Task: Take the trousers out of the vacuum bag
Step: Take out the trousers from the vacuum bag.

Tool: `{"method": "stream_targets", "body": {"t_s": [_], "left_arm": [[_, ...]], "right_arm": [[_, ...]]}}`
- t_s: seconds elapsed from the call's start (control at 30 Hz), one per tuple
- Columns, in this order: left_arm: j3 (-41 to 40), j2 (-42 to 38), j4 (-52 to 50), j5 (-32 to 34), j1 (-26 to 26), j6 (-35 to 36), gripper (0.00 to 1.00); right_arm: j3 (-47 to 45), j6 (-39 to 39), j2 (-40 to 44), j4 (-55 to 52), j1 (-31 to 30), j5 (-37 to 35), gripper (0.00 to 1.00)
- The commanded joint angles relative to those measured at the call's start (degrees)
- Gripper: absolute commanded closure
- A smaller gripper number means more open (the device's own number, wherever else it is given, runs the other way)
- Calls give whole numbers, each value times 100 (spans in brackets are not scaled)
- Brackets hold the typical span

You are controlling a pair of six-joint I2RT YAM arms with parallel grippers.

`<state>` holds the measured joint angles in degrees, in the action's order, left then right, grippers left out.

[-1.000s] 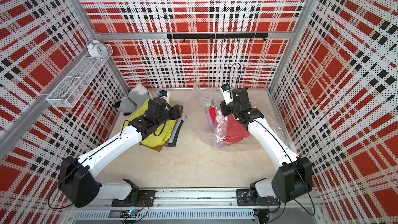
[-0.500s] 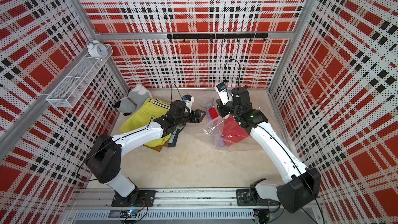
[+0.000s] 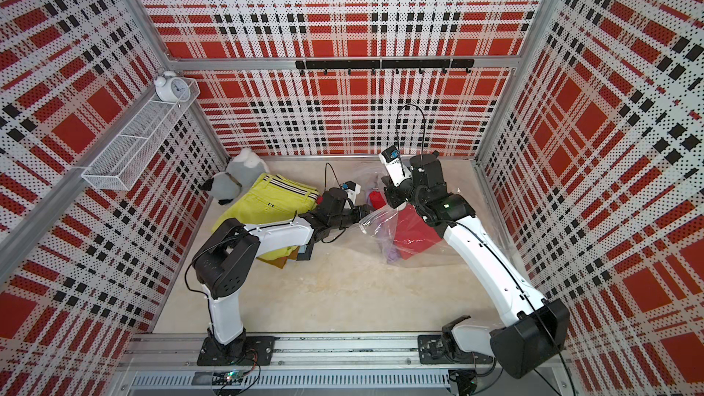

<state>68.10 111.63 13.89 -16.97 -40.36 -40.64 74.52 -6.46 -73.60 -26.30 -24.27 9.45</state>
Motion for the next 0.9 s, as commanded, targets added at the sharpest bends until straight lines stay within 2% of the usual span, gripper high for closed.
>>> {"method": "stream_targets", "body": {"t_s": [0.0,0.47,0.87], "left_arm": [[278,278,402,-228,-86,-202,34],[938,999,136,-301,-200,-326,37],[1519,1276,-1121,457,-391,161,38]], "right_arm": [[53,-58,195,201,-43,74,100],[-94,-101,241,224,-50,-31,100],[-258,-119,270,309,-51,-98,100]]}}
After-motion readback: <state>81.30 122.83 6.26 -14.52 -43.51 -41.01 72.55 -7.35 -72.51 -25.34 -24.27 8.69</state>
